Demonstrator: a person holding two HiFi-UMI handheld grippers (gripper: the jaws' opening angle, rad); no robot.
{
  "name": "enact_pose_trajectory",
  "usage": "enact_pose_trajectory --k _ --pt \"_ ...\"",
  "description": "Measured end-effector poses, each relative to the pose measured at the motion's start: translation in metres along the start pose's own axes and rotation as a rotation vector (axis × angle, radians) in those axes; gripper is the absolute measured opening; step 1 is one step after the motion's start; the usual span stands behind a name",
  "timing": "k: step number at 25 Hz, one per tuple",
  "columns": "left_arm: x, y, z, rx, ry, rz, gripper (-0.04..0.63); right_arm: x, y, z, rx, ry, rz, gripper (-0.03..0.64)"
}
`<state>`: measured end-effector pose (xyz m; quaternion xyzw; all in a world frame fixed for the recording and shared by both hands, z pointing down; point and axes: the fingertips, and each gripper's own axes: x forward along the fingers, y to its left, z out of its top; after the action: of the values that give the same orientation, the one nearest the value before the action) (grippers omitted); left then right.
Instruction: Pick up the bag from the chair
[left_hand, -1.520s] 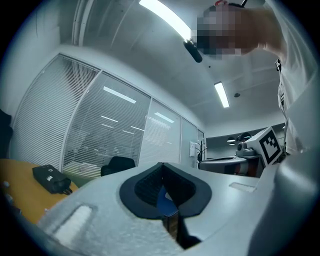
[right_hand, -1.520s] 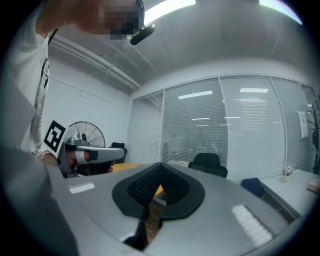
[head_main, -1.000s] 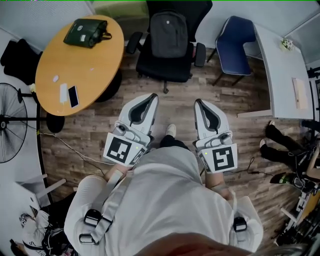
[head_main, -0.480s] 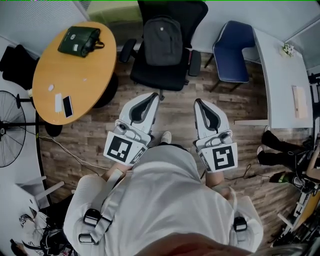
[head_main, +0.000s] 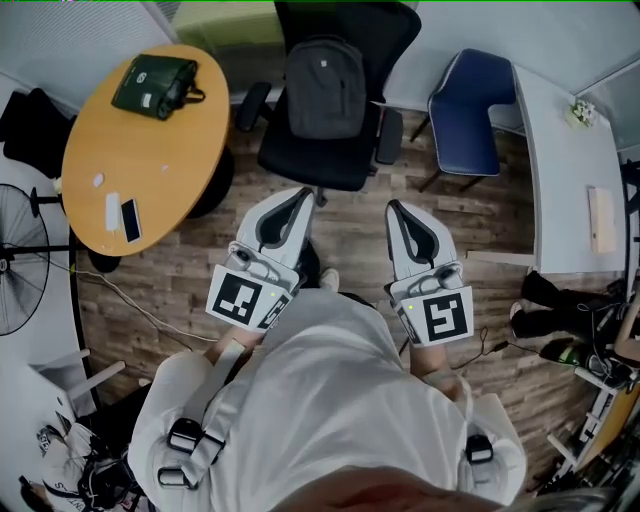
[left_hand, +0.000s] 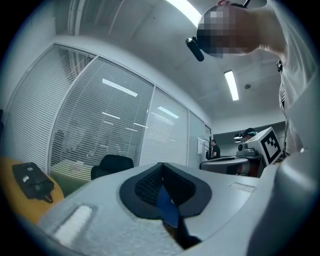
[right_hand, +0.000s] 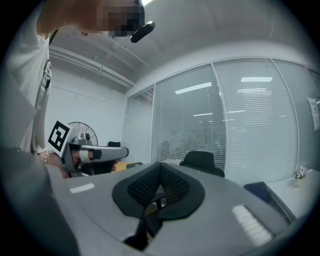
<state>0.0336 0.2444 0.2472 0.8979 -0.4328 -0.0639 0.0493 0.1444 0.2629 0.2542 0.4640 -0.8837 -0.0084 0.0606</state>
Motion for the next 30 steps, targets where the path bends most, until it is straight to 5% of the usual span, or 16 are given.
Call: enact_pose_trajectory --k 13,30 --pt "0.064 0.065 0.001 -0.009 -0.008 -0.039 0.003 0.079 -0.038 0.003 -0.010 0.001 -0.032 0.003" --pt "0.138 0.212 0.019 -0.015 -0.017 -0.042 0.003 0.241 -0.065 0.025 -0.044 -0.001 -0.029 0.003"
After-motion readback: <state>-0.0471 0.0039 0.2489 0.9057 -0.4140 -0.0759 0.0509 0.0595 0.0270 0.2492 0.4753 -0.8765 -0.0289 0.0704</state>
